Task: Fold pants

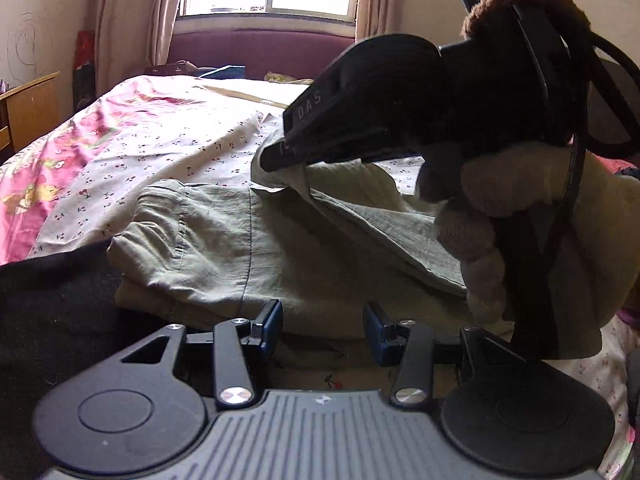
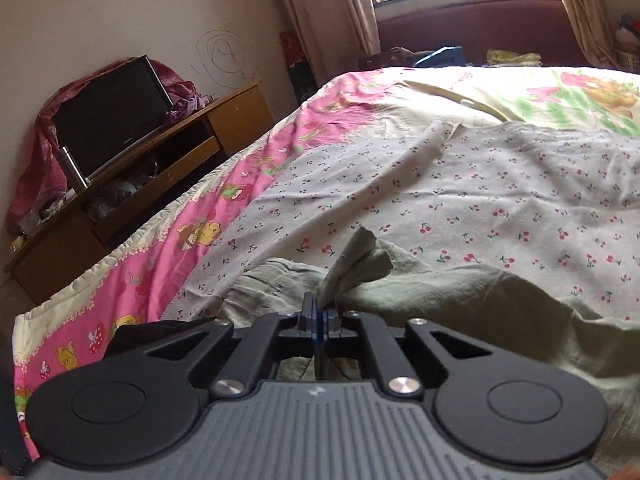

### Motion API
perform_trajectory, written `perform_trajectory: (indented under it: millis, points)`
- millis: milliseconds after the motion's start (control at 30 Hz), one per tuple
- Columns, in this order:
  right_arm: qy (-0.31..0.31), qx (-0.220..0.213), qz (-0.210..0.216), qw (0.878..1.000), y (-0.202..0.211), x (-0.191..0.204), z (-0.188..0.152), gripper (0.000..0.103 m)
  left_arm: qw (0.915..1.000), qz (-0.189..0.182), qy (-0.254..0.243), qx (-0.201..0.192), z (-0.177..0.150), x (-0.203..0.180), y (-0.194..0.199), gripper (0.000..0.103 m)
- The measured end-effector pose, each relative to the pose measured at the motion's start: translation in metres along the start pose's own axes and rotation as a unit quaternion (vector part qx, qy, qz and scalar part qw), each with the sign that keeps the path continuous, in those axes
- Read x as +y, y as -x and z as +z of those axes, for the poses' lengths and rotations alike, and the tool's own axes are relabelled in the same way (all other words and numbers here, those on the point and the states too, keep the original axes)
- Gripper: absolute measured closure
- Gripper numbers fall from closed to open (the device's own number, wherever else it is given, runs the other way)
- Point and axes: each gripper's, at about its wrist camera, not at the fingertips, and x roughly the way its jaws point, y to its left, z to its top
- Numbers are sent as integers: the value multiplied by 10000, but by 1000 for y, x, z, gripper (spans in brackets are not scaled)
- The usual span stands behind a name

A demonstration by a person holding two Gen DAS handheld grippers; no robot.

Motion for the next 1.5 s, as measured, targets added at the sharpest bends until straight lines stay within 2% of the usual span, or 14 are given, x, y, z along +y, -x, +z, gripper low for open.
perform_trajectory:
  millis: [100,233,433,533,633,700,767,833,867,1000,1100,1267,1333,1500]
  points:
    - [716,54,102,9974,-9,28,1,100,10000,48,34,12,-5,4,2,46]
    - [1710,177,107,9850,-21,62,-19,100,9998,124,118,79,-14,11,6,46]
    - [2398,216,224,9703,-26,86,-39,97,9998,155,56,105,-23,8,12,46]
    - [2787,533,297,9584,-29,96,-45,90,9998,157,-100,108,-24,2,17,46]
    - [2747,386,323,9602,-13,93,-46,87,9998,84,-134,82,-25,0,25,46]
    - [2414,232,256,9698,5,81,-40,80,9999,28,-110,21,-20,3,28,46]
    - [1916,144,135,9813,24,59,-32,78,9998,22,-154,-129,-17,1,36,46]
    - [1444,60,-178,9893,44,30,-26,78,9992,-28,-219,-339,-11,-3,42,46]
    - [1229,11,-502,9912,56,11,-25,78,9986,-77,-260,-453,-6,-5,43,46]
    - [418,30,-1831,9822,92,-69,-33,77,9965,-162,-371,-728,13,-17,28,43]
    - [-629,125,-2239,9725,114,-132,-49,74,9965,-301,-400,-664,25,-26,3,43]
    - [-2229,272,-1638,9606,118,-204,-83,74,9962,-523,-621,-300,34,-47,-39,43]
    - [-2466,165,-1317,9600,119,-217,-91,74,9947,-482,-889,-187,35,-61,-49,43]
    - [-3115,41,120,9502,121,-246,-95,72,9900,-745,-1199,7,48,-78,-75,43]
